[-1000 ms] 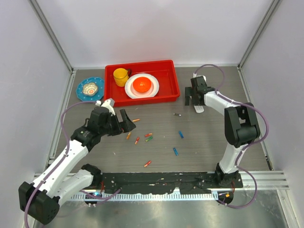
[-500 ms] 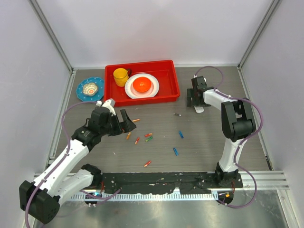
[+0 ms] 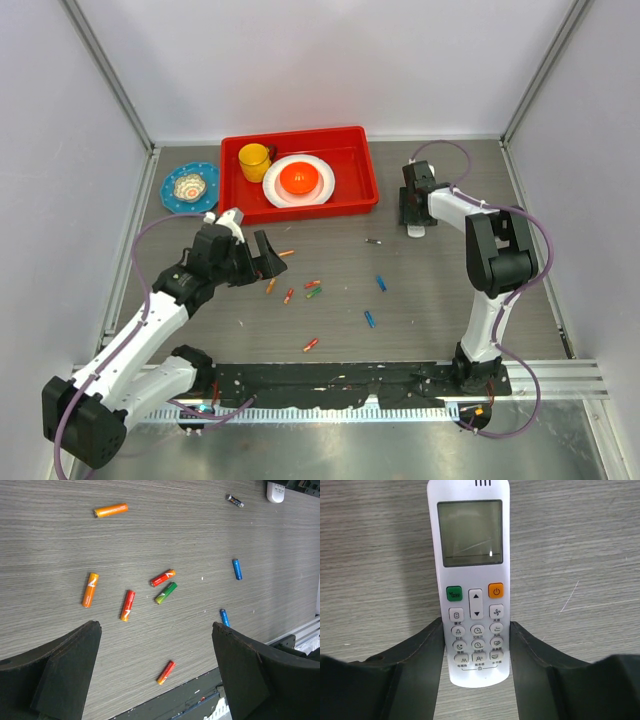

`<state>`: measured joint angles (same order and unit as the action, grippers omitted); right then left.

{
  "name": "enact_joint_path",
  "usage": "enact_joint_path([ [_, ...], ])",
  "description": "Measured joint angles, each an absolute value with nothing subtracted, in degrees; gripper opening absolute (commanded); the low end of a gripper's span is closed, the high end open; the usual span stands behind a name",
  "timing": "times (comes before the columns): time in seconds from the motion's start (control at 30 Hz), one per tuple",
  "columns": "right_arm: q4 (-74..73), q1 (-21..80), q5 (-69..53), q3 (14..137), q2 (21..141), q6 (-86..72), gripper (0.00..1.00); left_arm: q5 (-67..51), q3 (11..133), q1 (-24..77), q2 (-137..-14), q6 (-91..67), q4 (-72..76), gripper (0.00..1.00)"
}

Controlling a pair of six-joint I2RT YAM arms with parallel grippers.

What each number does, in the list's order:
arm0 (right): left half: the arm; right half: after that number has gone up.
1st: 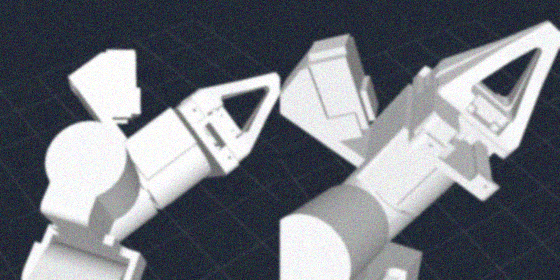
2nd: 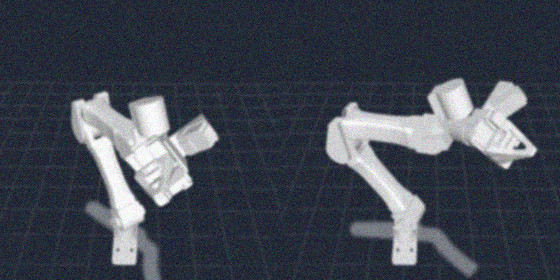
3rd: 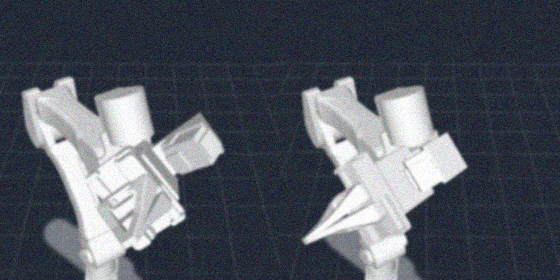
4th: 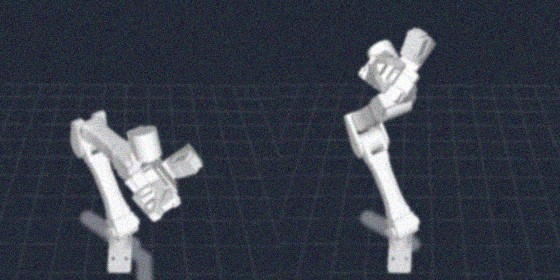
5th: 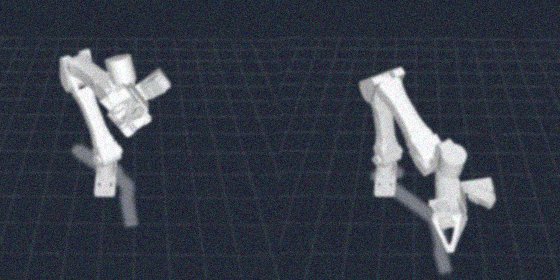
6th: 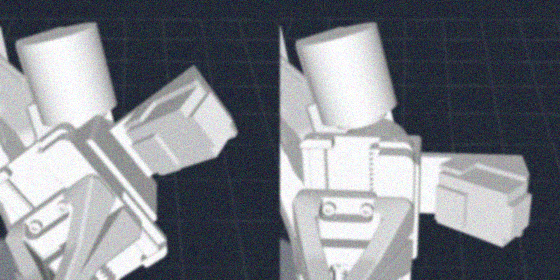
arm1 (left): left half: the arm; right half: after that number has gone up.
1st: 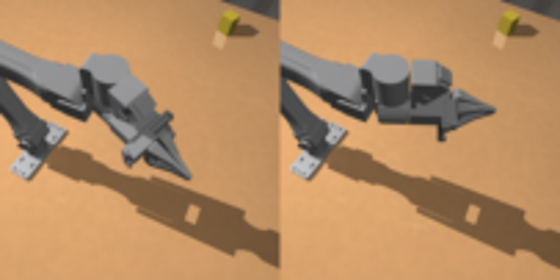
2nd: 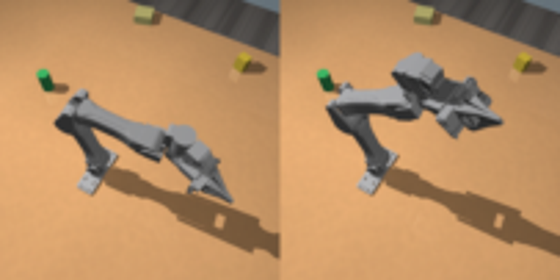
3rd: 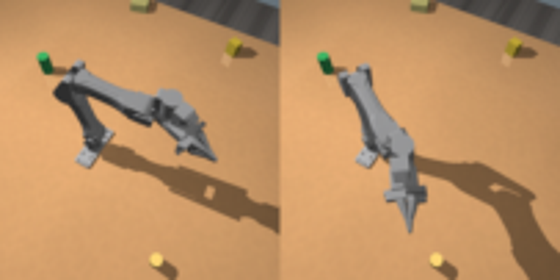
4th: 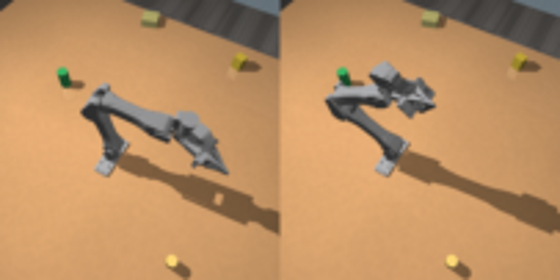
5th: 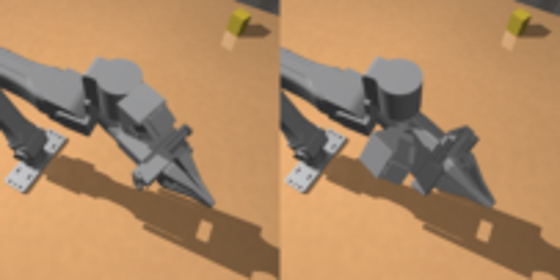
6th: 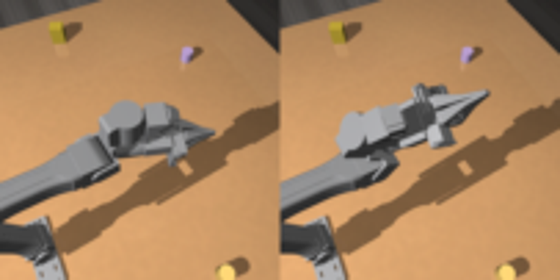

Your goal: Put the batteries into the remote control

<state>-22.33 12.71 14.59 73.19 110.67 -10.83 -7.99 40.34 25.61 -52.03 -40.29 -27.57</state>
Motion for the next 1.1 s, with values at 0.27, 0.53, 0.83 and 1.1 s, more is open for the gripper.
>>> enact_joint_path([
  [0.27,-23.24,12.71,16.75,71.92,109.06,-14.48,0.3,-7.4,40.34,25.61,-52.03,-40.45,-27.66,0.95],
  [0.53,-28.95,18.59,25.74,67.09,87.29,-18.24,0.26,-4.84,40.6,25.61,-51.99,-40.49,-28.34,0.95],
  [0.83,-32.4,49.19,34.35,57.58,65.49,-33.32,0.01,-2.02,41.23,25.61,-51.79,-40.8,-28.62,0.93],
  [1.1,-37.26,61.58,38.87,53.93,78.59,-47.83,0.01,0.73,40.64,25.61,-49.89,-43.83,-28.47,0.89],
])
